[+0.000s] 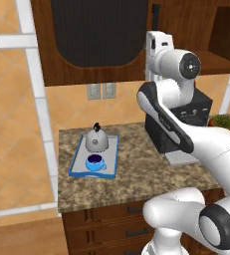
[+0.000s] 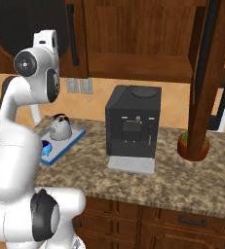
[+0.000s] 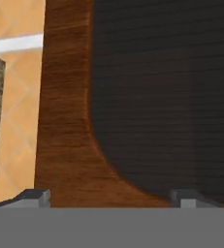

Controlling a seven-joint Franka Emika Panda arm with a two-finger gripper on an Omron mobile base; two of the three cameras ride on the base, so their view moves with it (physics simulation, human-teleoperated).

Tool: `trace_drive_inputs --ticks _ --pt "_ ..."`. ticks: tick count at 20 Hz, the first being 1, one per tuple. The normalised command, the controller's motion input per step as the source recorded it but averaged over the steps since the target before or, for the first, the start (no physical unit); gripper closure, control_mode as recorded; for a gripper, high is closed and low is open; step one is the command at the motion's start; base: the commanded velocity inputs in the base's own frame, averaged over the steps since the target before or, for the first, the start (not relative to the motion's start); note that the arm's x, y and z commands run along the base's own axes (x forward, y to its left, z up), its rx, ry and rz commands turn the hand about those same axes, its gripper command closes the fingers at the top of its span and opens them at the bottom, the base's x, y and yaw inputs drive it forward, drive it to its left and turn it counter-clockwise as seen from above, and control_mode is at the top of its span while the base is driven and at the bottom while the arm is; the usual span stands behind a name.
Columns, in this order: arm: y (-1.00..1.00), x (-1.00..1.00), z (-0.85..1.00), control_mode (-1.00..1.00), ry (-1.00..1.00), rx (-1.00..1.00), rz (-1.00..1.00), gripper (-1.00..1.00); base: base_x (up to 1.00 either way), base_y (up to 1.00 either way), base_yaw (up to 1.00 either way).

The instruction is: Pick the kettle from the counter and place it on the tray. Then pick the mug from the cabinet and place it on the tray. Then close the cabinet doors.

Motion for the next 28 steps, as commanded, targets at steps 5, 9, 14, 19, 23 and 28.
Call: trace_drive_inputs --ticks 5,9,14,19,23,28 --pt "0.0 -0.76 0.19 -1.0 0.0 0.34 -0.29 -1.0 0.0 0.0 0.0" --pt "-0.01 -0.83 0.13 -1.0 0.0 0.51 -0.47 -1.0 0.0 0.0 0.0" --pt "-0.06 -0.69 0.1 -1.0 0.0 0.63 -0.48 -1.0 0.0 0.0 0.0" --pt "-0.16 -0.65 0.15 -1.0 0.0 0.71 -0.41 -1.0 0.0 0.0 0.0" --pt "-0.25 -0.57 0.11 -1.0 0.0 0.7 -0.37 -1.0 0.0 0.0 0.0" --pt "-0.18 -0.52 -0.17 -1.0 -0.32 0.66 -0.34 -1.0 0.0 0.0 0.0"
